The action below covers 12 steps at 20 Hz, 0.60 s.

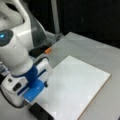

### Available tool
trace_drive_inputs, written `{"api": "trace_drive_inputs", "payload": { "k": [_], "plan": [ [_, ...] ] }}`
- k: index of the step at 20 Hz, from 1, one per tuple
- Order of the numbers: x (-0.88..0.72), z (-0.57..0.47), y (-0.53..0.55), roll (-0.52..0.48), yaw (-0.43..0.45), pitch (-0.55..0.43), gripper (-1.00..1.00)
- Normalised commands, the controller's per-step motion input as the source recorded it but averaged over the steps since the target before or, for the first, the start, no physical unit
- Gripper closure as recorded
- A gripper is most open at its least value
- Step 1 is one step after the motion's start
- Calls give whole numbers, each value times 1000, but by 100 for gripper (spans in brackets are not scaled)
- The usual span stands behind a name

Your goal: Erasing curve lines

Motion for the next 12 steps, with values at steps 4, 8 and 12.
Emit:
{"api": "trace_drive_inputs", "payload": {
  "k": [4, 8, 12],
  "plan": [
    [-76, 12, 597, -188, 6, 64, -100],
    [-112, -13, 503, -168, -15, 52, -100],
    [-93, -47, 339, -185, 19, 20, -100]
  ]
}}
